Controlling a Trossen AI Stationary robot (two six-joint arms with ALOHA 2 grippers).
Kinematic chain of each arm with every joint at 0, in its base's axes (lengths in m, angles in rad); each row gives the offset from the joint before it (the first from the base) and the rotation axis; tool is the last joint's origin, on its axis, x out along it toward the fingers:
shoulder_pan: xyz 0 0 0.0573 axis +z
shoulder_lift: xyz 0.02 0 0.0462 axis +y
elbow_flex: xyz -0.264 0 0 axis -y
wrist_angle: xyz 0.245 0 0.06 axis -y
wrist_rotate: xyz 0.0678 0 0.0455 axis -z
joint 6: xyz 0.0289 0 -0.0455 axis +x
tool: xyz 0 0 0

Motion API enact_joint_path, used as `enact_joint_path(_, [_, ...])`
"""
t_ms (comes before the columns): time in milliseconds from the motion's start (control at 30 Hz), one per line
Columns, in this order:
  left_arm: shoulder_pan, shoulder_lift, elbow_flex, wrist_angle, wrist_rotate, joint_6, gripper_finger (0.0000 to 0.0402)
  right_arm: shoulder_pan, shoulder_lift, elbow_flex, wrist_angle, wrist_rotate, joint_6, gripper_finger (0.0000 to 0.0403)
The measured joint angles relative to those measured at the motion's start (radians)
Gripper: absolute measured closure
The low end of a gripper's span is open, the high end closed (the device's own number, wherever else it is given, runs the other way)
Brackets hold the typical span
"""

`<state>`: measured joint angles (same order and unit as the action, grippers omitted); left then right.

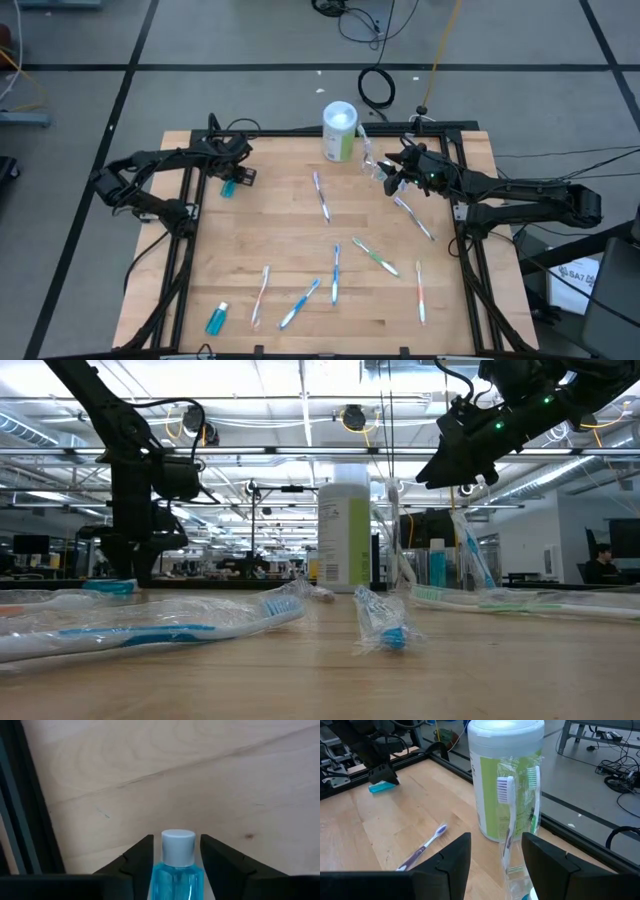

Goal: Pick & Place toothbrushing station
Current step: Put the top blue mouthwash into the transparent organizer

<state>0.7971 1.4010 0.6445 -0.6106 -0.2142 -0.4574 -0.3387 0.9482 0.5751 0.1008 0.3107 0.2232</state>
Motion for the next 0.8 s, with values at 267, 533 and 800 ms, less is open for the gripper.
enact_joint_path(267, [0.000,0.000,0.000,0.001,-0.003,0.025,0.0218,0.000,0.000,0.000,0.000,-0.001,0.000,0.0232])
enact_joint_path(533, [0.000,0.000,0.000,0.001,-0.002,0.027,0.0218,0.000,0.000,0.000,0.000,-0.002,0.000,0.0232])
enact_joint_path(800, [0.000,0.000,0.000,0.001,0.000,0.013,0.0218,0.000,0.000,0.000,0.000,-0.002,0.000,0.0232])
